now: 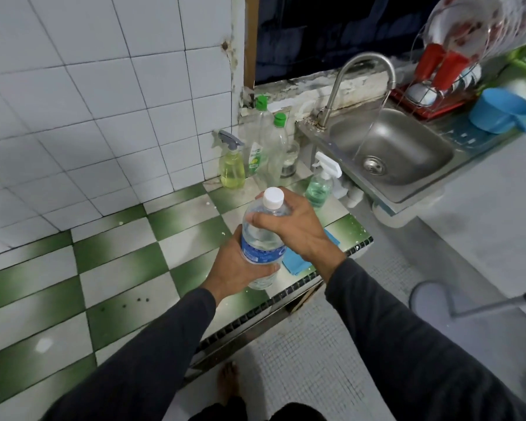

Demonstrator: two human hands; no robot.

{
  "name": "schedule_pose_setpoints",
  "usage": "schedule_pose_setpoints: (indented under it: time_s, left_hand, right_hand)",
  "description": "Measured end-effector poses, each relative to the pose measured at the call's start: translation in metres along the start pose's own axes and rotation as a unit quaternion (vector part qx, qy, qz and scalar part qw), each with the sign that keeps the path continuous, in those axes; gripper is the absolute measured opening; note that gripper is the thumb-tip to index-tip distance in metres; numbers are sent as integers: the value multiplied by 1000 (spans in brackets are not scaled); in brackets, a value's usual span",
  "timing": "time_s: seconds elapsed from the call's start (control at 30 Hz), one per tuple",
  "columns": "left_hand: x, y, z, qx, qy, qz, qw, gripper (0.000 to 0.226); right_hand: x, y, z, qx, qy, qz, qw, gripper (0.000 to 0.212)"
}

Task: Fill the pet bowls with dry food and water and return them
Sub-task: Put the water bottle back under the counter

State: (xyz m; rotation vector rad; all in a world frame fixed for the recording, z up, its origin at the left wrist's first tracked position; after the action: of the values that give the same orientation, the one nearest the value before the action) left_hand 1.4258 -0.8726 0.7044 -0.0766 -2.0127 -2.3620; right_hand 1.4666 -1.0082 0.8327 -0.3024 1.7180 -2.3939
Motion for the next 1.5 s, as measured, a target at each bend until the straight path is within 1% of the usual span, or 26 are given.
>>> schedule_pose_setpoints:
  time_s: [0.17,0.3,0.47,0.6,0.73,1.03,1.2,1.33,1.43,1.5]
  left_hand:
    - [48,2,-10,-11,34,3,999,90]
    - [95,7,-18,-28,62,-14,998,90]
    - [159,7,-24,-22,93,-8,995,90]
    - [212,7,-21,-6,102,-7,995,90]
    - [266,8,-13,7,141,7,990,87]
    - [374,-19,30,19,174,34,984,86]
    - [440,-37,54,16,185,46,982,86]
    - [488,-52,72,8,190,66,979,91]
    - [515,-62,83,3,191,73,979,90]
    - [523,-62,84,4,194,67,979,90]
  right_hand:
    - [39,-3,-2,-7,-17,8,1000,47]
    - [77,-4,-7,0,-49,25,998,38]
    - [129,-7,-20,-3,-84,36,996,47]
    - [171,-10,-40,-8,-113,46,992,47]
    - [208,-12,-65,-7,-145,49,988,49]
    - [284,-18,-145,11,-204,36,978,46]
    - [339,-26,-190,5,-213,29,977,44]
    - [376,-27,-222,6,-222,25,975,36]
    - [397,-22,-244,12,-225,13,974,37]
    - [402,-18,-248,10,-224,4,975,41]
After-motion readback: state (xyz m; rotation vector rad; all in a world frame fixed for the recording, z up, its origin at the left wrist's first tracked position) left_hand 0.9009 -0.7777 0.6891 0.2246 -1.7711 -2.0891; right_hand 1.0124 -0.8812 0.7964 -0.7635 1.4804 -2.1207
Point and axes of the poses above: each hand's wrist, its own x-axis away from the middle knuckle, its own z-axis out of the back of the hand, y = z × x, the point moved 3 cm from there along -x, towards the middle knuckle, and after that the axes turned 1 degree about x, right-handed, at the moved point
